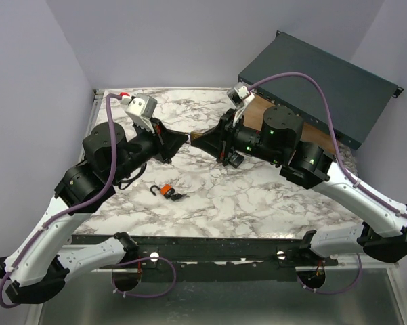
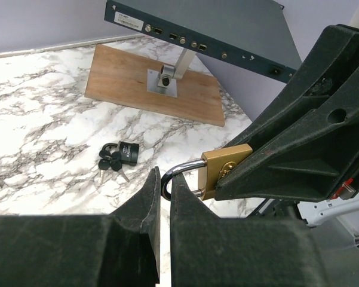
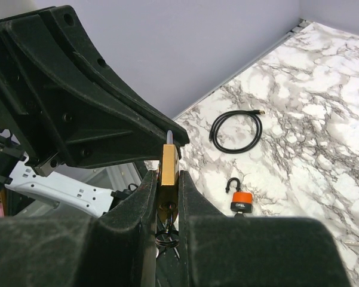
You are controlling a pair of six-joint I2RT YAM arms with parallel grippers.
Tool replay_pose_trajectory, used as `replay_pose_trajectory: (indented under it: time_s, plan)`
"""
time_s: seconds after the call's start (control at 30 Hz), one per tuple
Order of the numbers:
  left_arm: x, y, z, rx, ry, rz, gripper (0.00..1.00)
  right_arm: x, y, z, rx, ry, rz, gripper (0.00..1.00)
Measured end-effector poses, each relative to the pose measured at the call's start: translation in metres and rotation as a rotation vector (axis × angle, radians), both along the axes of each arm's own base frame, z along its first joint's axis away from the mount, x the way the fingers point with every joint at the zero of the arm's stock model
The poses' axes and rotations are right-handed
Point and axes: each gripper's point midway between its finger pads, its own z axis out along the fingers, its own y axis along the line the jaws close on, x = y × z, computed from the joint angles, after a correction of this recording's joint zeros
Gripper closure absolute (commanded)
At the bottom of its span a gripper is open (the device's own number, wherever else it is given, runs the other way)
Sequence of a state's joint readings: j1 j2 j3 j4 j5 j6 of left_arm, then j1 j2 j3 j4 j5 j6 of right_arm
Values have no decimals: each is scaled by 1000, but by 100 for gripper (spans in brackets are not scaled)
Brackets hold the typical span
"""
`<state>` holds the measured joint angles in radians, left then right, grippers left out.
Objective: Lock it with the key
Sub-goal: Lock the lock.
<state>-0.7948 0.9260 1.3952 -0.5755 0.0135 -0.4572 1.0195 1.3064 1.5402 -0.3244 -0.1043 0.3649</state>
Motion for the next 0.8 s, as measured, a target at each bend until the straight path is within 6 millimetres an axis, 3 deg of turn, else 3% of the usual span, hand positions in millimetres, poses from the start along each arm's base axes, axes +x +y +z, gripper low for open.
replay_pose_trajectory:
  time_s: [0.8]
  plan:
    - [-1,-1,9,-21,-4,17,100,3,2,6,22,-13,-10,99]
